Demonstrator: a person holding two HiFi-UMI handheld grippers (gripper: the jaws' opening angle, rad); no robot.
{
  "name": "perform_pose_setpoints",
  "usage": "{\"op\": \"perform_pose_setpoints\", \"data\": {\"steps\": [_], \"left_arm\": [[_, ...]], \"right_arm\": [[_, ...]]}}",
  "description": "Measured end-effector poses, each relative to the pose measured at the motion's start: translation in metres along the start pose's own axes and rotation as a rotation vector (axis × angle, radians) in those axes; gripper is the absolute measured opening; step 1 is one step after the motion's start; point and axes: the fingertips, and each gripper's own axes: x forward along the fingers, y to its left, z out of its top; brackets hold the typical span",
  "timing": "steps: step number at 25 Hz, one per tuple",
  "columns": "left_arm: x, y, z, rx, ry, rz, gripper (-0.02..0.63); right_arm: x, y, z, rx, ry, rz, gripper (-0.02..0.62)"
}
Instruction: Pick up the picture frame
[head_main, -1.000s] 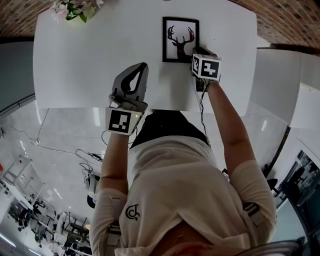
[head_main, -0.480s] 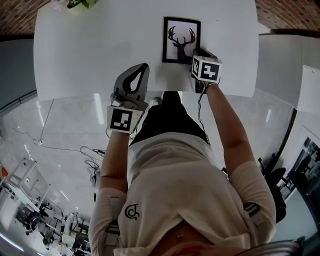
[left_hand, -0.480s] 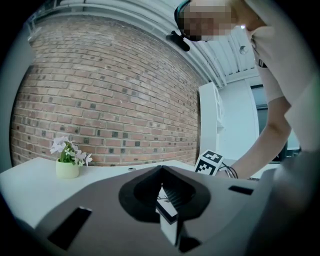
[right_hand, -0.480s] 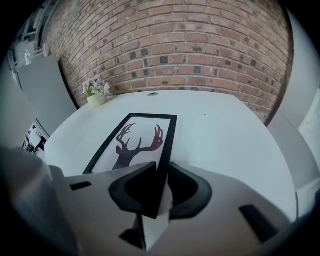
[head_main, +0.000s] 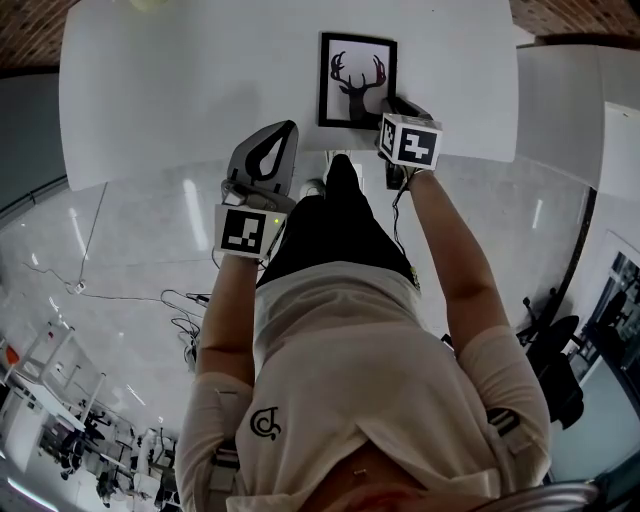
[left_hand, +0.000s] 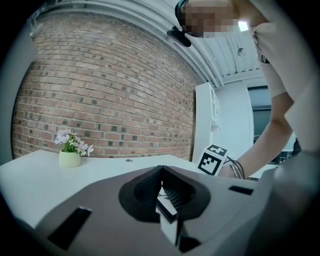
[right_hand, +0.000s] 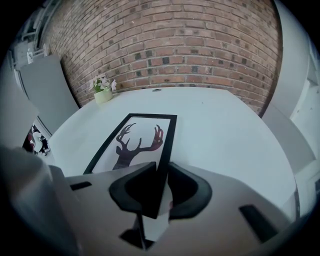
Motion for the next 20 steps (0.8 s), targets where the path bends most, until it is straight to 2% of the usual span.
{"op": "perform_pose_setpoints", "data": {"steps": [9,20], "left_arm": [[-0.030,-0.012,-0.062,-0.079,0.116,-0.033,0.012],[-0.054,-0.020,-0.136,-0.398,0.231,-0.057,0.012]], "right_arm": [[-0.020,0.015,-0.034,0.022,0.001,-0.001,0.081],[-0.043,0.032,-0.072,0.001,0.020,0.005,0.077]]}}
